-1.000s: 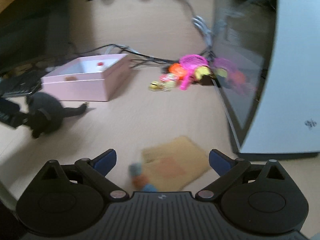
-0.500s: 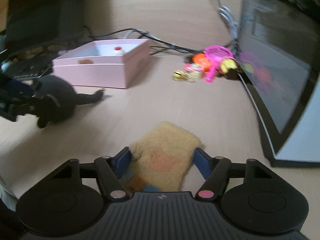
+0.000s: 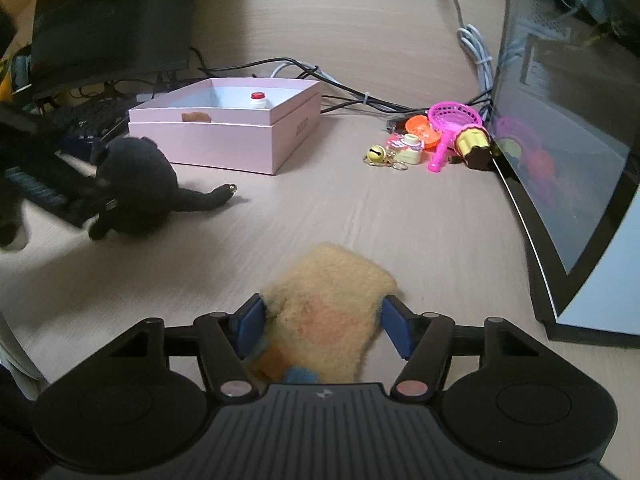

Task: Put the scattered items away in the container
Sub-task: 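Lift the glove with the right tool while the left lifts the plush cat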

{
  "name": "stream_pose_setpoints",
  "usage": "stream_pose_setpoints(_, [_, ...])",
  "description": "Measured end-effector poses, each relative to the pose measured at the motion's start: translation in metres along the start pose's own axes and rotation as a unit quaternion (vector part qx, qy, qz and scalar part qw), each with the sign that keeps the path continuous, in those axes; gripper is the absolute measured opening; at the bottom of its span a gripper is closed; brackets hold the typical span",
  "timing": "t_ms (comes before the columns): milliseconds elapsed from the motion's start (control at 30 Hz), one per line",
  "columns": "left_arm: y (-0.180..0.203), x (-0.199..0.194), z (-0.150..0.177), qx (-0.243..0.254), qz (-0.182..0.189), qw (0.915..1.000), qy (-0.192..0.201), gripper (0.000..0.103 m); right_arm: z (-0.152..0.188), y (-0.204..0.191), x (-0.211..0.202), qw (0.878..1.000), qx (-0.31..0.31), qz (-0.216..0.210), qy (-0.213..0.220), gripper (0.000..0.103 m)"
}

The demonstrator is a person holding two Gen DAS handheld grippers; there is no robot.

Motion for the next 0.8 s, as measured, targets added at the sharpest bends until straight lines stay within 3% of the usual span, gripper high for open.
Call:
stream_pose_setpoints(133, [0.024, -0.014, 0.006, -0.011, 0.103, 0.9946, -0.004, 0.103, 0.001, 0.002, 0.001, 1.0, 0.005, 0.0, 0.0, 0.068])
stream_pose_setpoints(167, [0.027, -0.016, 0.006, -0.013, 0.105, 0.9943, -0.006, 0.103, 0.001, 0.002, 0.001, 1.0, 0.004, 0.0, 0.0, 0.069])
stream_pose_setpoints(300, [0.025, -0.015, 0.006, -0.01, 0.033, 0.9994, -0.007, 0.103, 0.001, 0.002, 0.002, 1.0, 0.005, -0.001, 0.001, 0.073])
stream_pose_setpoints(433, [0.029, -0.009, 0.0, -0.005, 0.019, 0.9998, -0.01, 0.103, 0.002, 0.003, 0.002, 1.0, 0.01, 0.001, -0.002, 0.081])
stream_pose_setpoints(567, [0.03, 0.005, -0.006, 0.019, -0.006, 0.9997, -0.011, 0.103, 0.004, 0.005, 0.002, 1.0, 0.019, -0.001, -0.006, 0.081])
stream_pose_setpoints(800, [0.026, 0.03, -0.002, 0.015, -0.006, 0.9994, -0.031, 0.103, -0.004, 0.0, 0.005, 0.999, 0.021, -0.021, -0.017, 0.058])
Point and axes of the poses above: each gripper's, at about its wrist camera, not at the fingertips, and x roughly the way its jaws point, y to its right, z to its underside, the point moved 9 cm from there along x, roughly the way its jaws point, and after that the axes turned 3 degrees about x, right-handed, at the moved point
